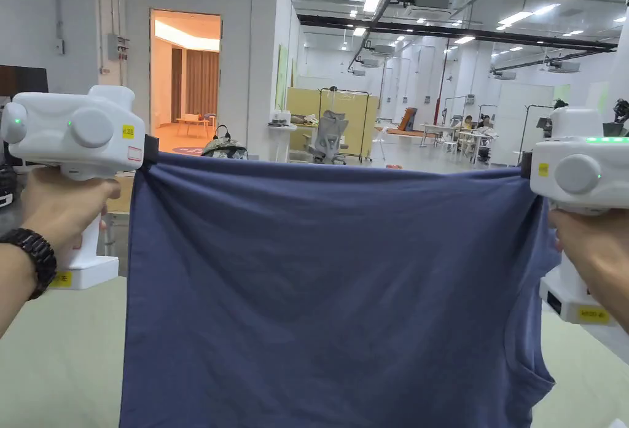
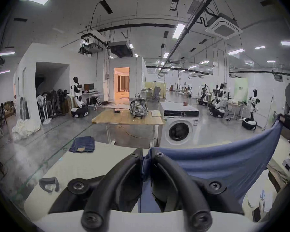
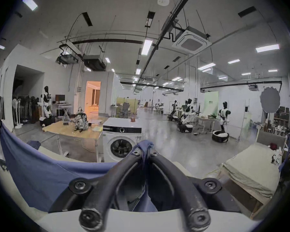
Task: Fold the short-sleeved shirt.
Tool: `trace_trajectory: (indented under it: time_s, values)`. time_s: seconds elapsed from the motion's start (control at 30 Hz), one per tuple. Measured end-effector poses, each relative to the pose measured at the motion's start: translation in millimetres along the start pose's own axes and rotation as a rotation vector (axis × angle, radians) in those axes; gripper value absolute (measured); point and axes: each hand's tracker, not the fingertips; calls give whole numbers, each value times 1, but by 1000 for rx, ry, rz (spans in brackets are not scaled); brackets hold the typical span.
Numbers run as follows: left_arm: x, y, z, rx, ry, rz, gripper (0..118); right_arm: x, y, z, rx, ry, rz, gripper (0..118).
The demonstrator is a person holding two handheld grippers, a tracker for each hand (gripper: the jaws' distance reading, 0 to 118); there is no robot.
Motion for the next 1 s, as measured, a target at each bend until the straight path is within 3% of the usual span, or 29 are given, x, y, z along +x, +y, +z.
trace_trajectory:
  time_s: [0.23,0.4,0.7,1.0]
  values:
    - [-12,26,-25,34,30,0,3,-15,35,-19,63,-14,15,1]
    - [-14,15,-29,36,37,-16,3,-19,26,-22,63,-13,10,1]
    - [-19,-75,-16,-47,32,-26,3,-14,-60,12,-44,-12,36,1]
    - [-30,-188,66,-101,-8,-18,3,-4,-154,126,-102,6,112,1]
